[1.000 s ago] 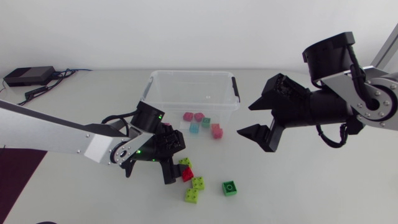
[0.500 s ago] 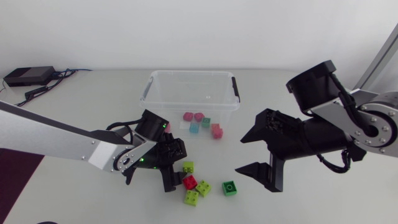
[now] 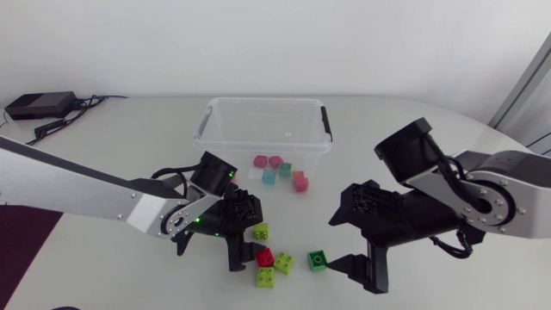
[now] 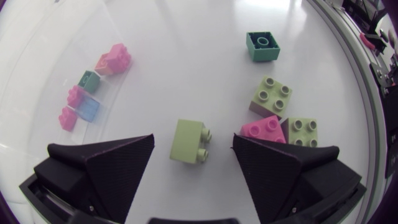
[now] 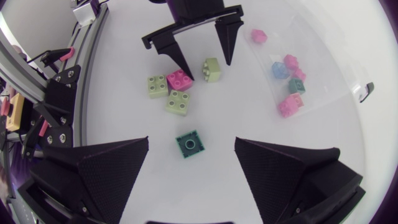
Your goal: Pick up the duplo bricks and place them in the container
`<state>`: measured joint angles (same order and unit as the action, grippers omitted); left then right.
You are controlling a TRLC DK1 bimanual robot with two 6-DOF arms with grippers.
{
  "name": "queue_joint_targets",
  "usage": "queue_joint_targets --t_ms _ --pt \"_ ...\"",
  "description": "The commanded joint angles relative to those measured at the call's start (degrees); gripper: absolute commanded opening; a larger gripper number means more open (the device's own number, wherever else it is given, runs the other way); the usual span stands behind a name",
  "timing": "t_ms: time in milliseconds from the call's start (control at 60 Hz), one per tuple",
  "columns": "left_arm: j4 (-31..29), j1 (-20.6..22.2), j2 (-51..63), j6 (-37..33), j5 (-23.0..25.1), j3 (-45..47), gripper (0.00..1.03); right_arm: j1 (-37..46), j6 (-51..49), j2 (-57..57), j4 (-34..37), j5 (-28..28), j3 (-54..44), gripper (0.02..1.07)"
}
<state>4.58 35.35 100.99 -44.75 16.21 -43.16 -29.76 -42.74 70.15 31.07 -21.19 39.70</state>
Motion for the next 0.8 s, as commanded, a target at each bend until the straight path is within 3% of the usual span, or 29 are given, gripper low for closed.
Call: queue_joint_targets --t_ms 0,150,217,333,617,783 --pt "-0.80 -0.55 2.19 -1.92 1.11 -2.20 0.74 -0.92 -2.17 2.36 -0.92 0.36 -1.91 1.02" --pt "-0.98 -0.55 4.04 -2.53 2.16 -3.07 0.49 -0.92 -4.98 6.93 -2.94 0.71 -2.00 1.02" --pt "-0.89 -0.55 4.39 -2.97 2.43 -3.25 0.26 -0.83 -6.04 8.86 -3.82 0.98 -1.91 1.02" --pt "-1.41 -0.81 4.30 -3.15 3.04 -3.16 0.24 -1.00 -8.24 12.03 -5.05 2.12 -1.29 1.02" --pt "-9.85 -4.50 -6.33 -4.29 7.35 -1.84 0.22 -3.46 -11.49 18.71 -5.05 5.37 2.57 1.01" --pt "-15.48 -7.05 -15.30 -4.38 9.11 -1.49 0.22 -4.17 -11.40 23.45 -6.28 5.37 4.77 0.85"
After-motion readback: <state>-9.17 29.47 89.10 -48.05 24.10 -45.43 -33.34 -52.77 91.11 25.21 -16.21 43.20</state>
